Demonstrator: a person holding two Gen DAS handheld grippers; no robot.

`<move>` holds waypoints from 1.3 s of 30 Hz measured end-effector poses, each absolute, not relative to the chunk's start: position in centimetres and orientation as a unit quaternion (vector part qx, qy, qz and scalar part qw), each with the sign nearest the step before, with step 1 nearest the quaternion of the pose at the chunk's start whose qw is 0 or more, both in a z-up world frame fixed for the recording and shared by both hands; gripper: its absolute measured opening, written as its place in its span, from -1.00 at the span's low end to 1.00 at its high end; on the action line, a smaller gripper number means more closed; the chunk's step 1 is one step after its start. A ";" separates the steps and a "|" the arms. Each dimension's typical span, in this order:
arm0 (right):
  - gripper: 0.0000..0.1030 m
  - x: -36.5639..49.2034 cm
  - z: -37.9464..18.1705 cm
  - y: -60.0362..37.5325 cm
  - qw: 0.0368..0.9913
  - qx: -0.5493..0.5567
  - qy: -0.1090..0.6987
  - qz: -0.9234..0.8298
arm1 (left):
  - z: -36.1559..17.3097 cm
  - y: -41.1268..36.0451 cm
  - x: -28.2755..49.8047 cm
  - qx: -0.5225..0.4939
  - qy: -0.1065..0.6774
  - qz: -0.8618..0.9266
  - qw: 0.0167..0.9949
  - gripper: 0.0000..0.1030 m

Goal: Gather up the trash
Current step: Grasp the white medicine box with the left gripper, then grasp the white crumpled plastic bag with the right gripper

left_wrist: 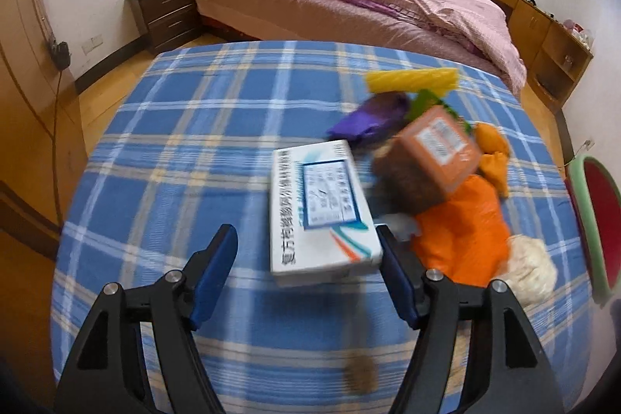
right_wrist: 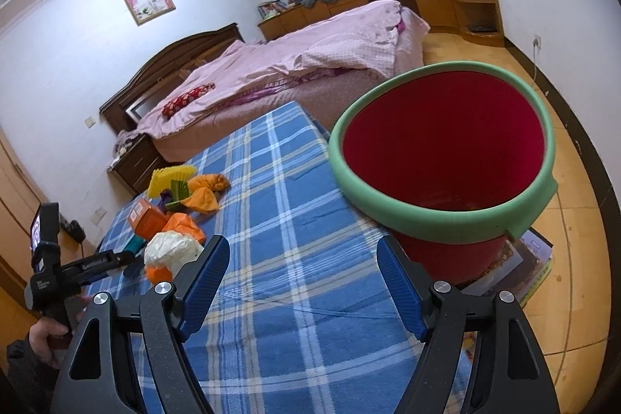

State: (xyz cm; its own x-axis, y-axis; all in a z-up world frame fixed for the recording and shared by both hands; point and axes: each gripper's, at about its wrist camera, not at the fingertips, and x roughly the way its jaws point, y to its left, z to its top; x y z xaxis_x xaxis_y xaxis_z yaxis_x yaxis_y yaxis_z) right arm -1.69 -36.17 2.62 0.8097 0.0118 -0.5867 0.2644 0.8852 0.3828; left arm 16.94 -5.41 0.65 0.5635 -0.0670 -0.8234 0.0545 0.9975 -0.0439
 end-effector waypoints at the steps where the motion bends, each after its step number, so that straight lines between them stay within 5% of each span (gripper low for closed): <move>1: 0.54 -1.6 2.6 -36.0 0.923 0.228 0.301 -0.067 | 0.7 -4.8 17.0 -0.006 0.466 -0.029 0.884 0.39; 14: 0.54 -0.7 2.9 -34.1 0.921 0.219 0.313 -0.076 | 0.2 -2.0 17.8 -0.007 0.467 -0.055 0.883 0.39; 21: 0.85 1.1 3.6 -31.1 0.935 0.183 0.296 -0.072 | -0.9 -0.9 17.9 -0.022 0.454 -0.087 0.887 0.19; 37: 0.85 8.8 1.0 -24.4 0.907 0.147 0.395 0.015 | 0.7 0.8 16.7 -0.099 0.391 -0.134 0.905 0.13; 39: 0.66 9.4 0.7 -24.2 0.906 0.157 0.392 0.024 | 0.7 0.9 16.8 -0.103 0.392 -0.133 0.905 0.13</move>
